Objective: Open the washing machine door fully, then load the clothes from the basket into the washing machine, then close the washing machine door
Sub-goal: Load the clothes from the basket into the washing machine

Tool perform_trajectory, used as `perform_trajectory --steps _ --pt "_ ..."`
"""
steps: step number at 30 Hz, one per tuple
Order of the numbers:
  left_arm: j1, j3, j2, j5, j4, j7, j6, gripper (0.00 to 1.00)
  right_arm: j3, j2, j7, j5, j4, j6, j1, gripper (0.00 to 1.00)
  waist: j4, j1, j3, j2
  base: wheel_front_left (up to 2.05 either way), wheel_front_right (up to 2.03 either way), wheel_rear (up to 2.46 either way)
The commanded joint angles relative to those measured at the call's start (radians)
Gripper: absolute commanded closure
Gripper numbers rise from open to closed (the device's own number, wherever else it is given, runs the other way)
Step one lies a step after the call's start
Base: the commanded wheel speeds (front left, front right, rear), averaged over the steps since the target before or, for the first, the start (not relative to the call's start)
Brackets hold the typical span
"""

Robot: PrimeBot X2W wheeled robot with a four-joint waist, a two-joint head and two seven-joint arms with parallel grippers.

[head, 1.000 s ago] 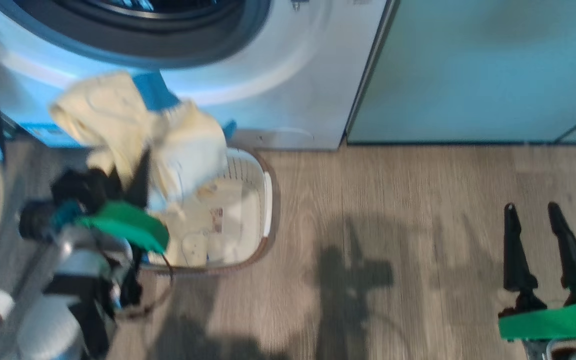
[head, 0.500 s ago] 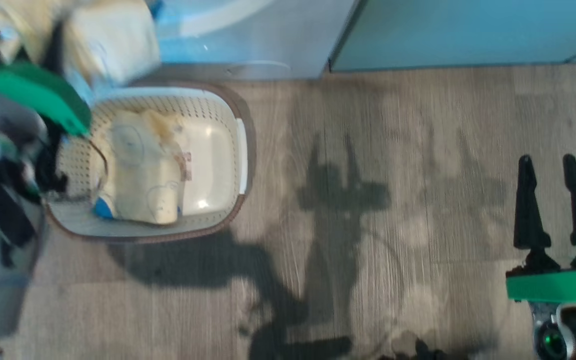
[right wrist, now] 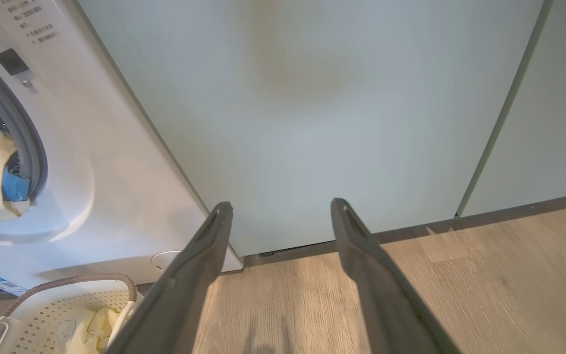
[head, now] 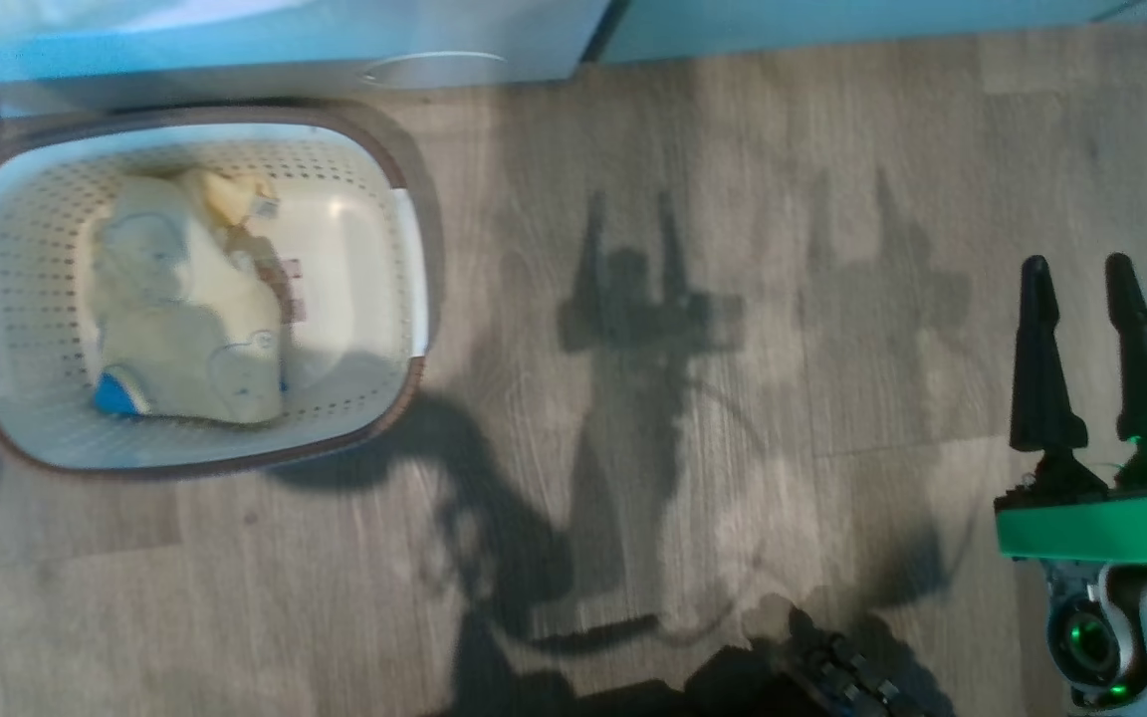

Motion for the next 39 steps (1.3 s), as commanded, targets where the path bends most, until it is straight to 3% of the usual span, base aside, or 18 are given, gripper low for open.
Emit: perform_trajectory --steps 1,10,16,19,22,30,31,32,33,34,39 --pt "-0.051 0.029 0.075 -0.002 -0.027 0.023 -0.002 1.0 0.024 -0.009 -0.006 0.012 -0.022 -0.003 -0.002 0.0 -0.021 -0.0001 0.019 0.0 0.0 0.0 0.0" --pt "-0.247 -0.023 0.161 0.06 0.038 0.089 -0.021 1.0 0.058 -0.009 -0.006 0.07 -0.009 -0.003 -0.026 0.0 -0.104 -0.0001 0.071 0.0 0.0 0.0 0.0" --pt "-0.346 -0.045 0.187 0.133 0.03 0.011 0.007 1.0 0.064 -0.009 -0.006 0.101 -0.008 -0.003 -0.032 0.0 -0.151 -0.0001 0.105 0.0 0.0 0.0 0.0" --pt "-0.381 -0.054 0.199 0.194 0.006 -0.123 0.034 1.0 0.068 -0.009 -0.006 0.115 -0.007 -0.003 -0.04 0.0 -0.168 -0.0001 0.121 0.0 0.0 0.0 0.0" --pt "-0.393 -0.069 0.208 0.229 0.022 -0.167 0.047 1.0 0.067 -0.009 -0.006 0.123 -0.007 -0.003 -0.044 0.0 -0.171 -0.0001 0.13 0.0 0.0 0.0 0.0" --pt "-0.358 -0.055 0.192 0.189 0.12 -0.121 0.063 1.0 0.066 -0.009 -0.006 0.13 -0.01 -0.003 -0.058 0.0 -0.165 -0.0001 0.149 0.0 0.0 0.0 0.0" --pt "-0.357 -0.055 0.192 0.186 0.122 -0.119 0.064 0.87 0.065 -0.009 -0.006 0.129 -0.01 -0.003 -0.06 0.0 -0.163 -0.0001 0.151 0.0 0.0 0.0 0.0" --pt "-0.357 -0.055 0.189 0.181 0.124 -0.116 0.061 0.64 0.064 -0.009 -0.006 0.128 -0.01 -0.003 -0.061 0.0 -0.162 -0.0001 0.153 0.0 0.0 0.0 0.0" --pt "-0.358 -0.056 0.187 0.174 0.128 -0.109 0.058 0.24 0.063 -0.009 -0.006 0.126 -0.009 -0.003 -0.063 0.0 -0.16 -0.0001 0.154 0.0 0.0 0.0 0.0" --pt "-0.36 -0.057 0.186 0.172 0.131 -0.106 0.057 0.0 0.061 -0.009 -0.006 0.125 -0.009 -0.003 -0.066 0.0 -0.158 -0.0001 0.155 0.0 0.0 0.0 0.0" --pt "-0.374 -0.057 0.179 0.161 0.144 -0.124 0.058 0.0 0.061 -0.009 -0.006 0.121 -0.01 -0.003 -0.079 0.0 -0.151 -0.0001 0.161 0.0 0.0 0.0 0.0"
